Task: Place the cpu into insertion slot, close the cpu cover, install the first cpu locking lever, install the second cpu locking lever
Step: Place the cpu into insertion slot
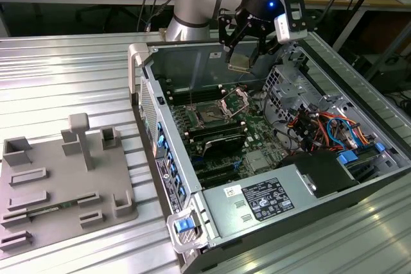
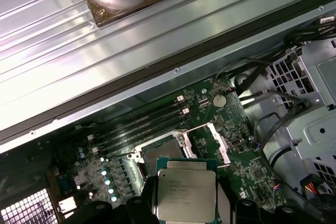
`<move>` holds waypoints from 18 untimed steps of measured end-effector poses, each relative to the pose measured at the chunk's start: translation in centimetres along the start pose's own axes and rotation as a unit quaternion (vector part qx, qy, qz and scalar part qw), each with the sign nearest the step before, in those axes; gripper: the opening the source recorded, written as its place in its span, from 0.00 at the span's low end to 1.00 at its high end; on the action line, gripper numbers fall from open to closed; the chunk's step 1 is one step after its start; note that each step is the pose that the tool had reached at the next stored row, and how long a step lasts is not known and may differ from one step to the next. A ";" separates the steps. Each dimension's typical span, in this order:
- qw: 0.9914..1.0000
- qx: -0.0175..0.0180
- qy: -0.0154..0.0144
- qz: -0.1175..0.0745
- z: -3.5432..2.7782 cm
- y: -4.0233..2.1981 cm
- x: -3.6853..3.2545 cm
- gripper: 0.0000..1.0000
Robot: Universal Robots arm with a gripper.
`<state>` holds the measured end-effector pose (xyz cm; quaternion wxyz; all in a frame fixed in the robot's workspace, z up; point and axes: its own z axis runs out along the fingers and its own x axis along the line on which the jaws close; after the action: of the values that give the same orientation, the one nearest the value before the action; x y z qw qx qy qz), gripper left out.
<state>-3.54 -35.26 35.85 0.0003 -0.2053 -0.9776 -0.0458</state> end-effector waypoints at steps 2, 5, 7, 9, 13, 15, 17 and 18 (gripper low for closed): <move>1.000 0.000 0.000 0.003 0.00 0.00 0.00 0.55; 1.000 0.000 0.000 0.005 0.00 0.00 0.00 0.55; 1.000 0.000 -0.001 0.007 0.00 0.00 0.01 0.55; 1.000 0.000 -0.001 0.009 0.00 0.00 0.01 0.55; 1.000 0.000 -0.001 0.014 0.00 -0.01 0.01 0.55; 1.000 0.000 -0.001 0.017 0.00 -0.01 0.01 0.55; 1.000 0.000 -0.002 0.018 0.00 -0.01 0.01 0.55; 1.000 0.000 -0.002 0.019 0.00 -0.01 0.01 0.55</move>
<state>-3.55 -35.26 35.85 -0.0006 -0.2239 -0.9735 -0.0457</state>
